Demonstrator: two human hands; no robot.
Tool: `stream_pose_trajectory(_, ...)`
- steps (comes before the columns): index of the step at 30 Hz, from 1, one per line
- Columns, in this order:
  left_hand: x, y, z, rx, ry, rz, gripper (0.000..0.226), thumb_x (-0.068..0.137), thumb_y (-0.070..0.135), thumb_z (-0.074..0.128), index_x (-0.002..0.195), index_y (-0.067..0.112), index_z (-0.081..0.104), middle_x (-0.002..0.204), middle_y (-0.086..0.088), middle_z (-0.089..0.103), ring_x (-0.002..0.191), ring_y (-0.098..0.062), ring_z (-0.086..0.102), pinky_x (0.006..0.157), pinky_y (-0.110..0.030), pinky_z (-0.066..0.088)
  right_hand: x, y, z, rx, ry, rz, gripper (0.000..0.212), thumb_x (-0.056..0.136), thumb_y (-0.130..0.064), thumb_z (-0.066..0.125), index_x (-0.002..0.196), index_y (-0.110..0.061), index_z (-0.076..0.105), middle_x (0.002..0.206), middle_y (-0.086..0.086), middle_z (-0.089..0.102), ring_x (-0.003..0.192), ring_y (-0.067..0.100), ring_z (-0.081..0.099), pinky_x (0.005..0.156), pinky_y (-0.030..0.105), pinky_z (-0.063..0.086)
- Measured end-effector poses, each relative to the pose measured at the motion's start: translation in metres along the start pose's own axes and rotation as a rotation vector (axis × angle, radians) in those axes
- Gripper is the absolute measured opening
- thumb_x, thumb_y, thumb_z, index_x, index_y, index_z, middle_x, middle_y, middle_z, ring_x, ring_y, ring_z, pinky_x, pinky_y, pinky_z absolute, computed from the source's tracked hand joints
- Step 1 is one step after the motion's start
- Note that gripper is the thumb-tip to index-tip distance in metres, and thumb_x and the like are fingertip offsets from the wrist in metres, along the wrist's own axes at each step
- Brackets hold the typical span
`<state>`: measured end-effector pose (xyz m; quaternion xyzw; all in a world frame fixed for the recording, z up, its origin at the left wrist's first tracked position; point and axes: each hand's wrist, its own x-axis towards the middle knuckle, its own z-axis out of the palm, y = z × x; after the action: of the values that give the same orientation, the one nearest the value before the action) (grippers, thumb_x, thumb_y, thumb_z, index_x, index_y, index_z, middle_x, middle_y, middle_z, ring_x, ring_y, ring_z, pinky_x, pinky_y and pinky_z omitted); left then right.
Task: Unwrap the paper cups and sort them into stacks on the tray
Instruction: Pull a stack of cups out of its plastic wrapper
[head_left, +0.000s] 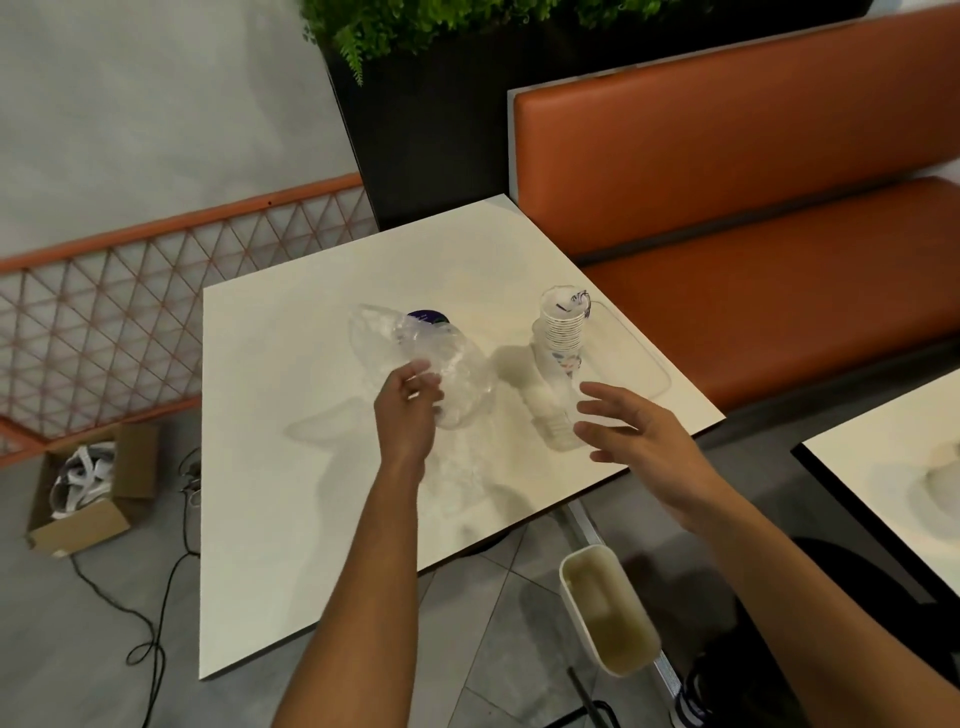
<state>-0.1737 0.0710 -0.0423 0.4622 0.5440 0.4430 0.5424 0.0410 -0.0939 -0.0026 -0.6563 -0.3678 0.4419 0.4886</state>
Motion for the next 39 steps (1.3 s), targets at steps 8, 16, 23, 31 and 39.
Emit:
stream_pose_trajectory(8,0.056,-0.013,-0.011,0.505,-0.128,-0.081,0.037,0.096,0.011,0.059,0.130,0.021,0.066,0.126,-0.004,0.068,0.108,-0.021,0.066,0.093,-0.032,0.052,-0.002,0.017,-0.010,0.056,0.043,0.035,0.031,0.096,-0.017,0.072,0.124,-0.029,0.070,0.107,-0.005,0.076,0.097,0.020,0.074,0.079,0.030,0.060)
stream_pose_trajectory(16,0.046,-0.012,-0.023,0.322,-0.010,-0.085,0.046,0.099,0.039,0.065,0.141,0.021,0.058,0.141,0.000,0.060,0.121,-0.012,0.055,0.103,-0.031,0.042,0.016,0.010,0.002,-0.037,0.004,0.050,0.030,0.097,-0.022,0.070,0.126,-0.030,0.068,0.110,-0.005,0.074,0.100,0.018,0.073,0.083,0.032,0.060)
stream_pose_trajectory(23,0.043,-0.030,-0.046,0.209,0.099,-0.209,0.066,0.095,0.059,0.062,0.146,0.018,0.054,0.149,-0.005,0.055,0.137,-0.026,0.052,0.113,-0.039,0.041,0.025,0.011,0.003,-0.054,0.011,0.073,0.029,0.098,-0.021,0.070,0.125,-0.029,0.067,0.110,-0.004,0.073,0.101,0.020,0.072,0.082,0.032,0.058)
stream_pose_trajectory(31,0.040,-0.026,-0.041,0.137,0.103,-0.208,0.089,0.086,0.071,0.066,0.156,0.032,0.030,0.139,0.005,0.053,0.129,-0.019,0.051,0.110,-0.038,0.038,0.031,0.021,0.036,-0.343,-0.076,-0.011,0.043,0.095,-0.031,0.073,0.135,-0.033,0.058,0.124,-0.006,0.064,0.104,0.012,0.066,0.082,0.021,0.052)
stream_pose_trajectory(39,0.019,-0.043,-0.044,0.274,0.117,-0.159,0.093,0.084,0.076,0.063,0.160,0.036,0.027,0.162,-0.001,0.039,0.147,-0.025,0.041,0.118,-0.045,0.036,0.050,0.043,0.115,-0.797,-0.415,0.059,0.072,0.097,-0.037,0.065,0.159,-0.029,0.030,0.161,0.004,0.032,0.141,0.027,0.044,0.112,0.038,0.042)
